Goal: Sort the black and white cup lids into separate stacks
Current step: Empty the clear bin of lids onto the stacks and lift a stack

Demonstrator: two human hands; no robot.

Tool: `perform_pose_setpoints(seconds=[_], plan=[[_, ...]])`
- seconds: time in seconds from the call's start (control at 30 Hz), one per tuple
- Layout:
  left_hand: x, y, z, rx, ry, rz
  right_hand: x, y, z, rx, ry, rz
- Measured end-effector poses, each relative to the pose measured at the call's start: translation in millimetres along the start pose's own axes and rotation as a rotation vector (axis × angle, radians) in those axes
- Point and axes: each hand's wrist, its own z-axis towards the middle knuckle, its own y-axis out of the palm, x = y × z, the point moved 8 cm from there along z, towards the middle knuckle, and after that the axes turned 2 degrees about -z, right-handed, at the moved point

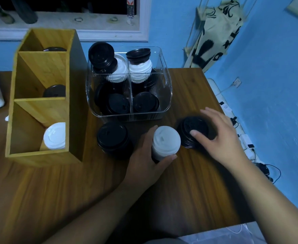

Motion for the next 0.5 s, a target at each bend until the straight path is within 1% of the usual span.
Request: perform_pose_setpoints(seconds=[0.03,0.1,0.27,0.37,0.5], plan=[[-0.4,0.2,-0.2,0.001,0.002,0.002,4.8,7.8,3.1,-0.082,0.034,-0.013],[-0.8,0.4,-0.4,0.003,0.009,0.002,4.6,18.2,6.6,-0.178,0.022,-0.001],[-1.4,0.4,0.0,0.009,0.005,0.009,4.7,18.2,9.7,-0.262,-0.034,0.026],[-2.9,0.9,-0.4,0.005,-0.002,0.008,6.4,9.7,10.5,-0.212,-0.018,0.094],[-4.8,1.4,0.1,-0.002,-0.021,0.013,21.5,-9.7,18.1,-0.084,0.123,0.386]])
